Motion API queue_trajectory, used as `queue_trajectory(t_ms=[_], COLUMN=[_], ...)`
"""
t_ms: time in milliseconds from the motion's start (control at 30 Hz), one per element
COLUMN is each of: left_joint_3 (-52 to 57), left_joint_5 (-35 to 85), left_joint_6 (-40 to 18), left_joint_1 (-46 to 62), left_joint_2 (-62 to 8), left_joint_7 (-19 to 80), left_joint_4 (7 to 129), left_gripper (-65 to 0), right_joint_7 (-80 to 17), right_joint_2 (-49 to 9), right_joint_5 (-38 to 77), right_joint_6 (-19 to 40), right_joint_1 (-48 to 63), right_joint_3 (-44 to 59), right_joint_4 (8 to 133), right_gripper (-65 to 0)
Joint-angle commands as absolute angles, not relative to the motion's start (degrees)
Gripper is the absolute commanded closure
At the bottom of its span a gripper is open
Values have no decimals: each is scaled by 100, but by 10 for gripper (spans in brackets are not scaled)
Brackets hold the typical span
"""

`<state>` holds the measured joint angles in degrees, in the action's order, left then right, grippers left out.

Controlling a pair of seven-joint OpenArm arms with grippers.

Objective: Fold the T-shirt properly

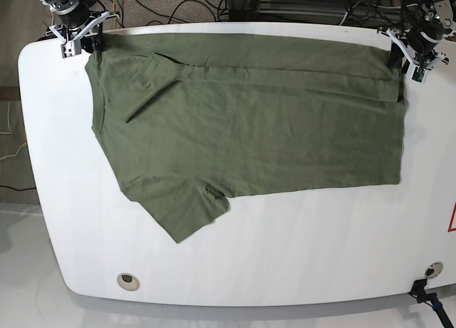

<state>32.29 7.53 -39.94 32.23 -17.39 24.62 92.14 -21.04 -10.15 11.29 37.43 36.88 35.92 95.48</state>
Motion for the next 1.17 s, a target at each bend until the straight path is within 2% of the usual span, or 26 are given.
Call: queue_trajectory(t_ms=[0,367,600,1000,1133], left_joint_3=[3248,3538,3530,2993,2747], left_joint_5=[673,699,681,655,646], left_joint_6=[-4000,-4000,-4000,-4000,-4000], left_joint_1=[3266,3231,2624,1648,1508], left_joint_2=[-1868,-1824,-1578,-1411,-1411], left_joint_7=[2563,2563,2571,2571,2571], left_joint_4=[9358,10185,10378,9886,9877], left_gripper=[-213,-213,-212,-212,-212], right_joint_7=[-2387,-3073,-3398,-3398,-3398], right_joint_2=[-1042,-1033,-1033,-1095,-910], right_joint_5=[927,927,910,892,884], right_joint_6=[3670,3688,3960,3925,3925], right_joint_1=[3793,3626,2958,2035,1771], right_joint_3=[3626,3591,3565,2343,2211], right_joint_4=[9912,11160,11196,11152,11152], right_gripper=[-145,-162,-162,-158,-158])
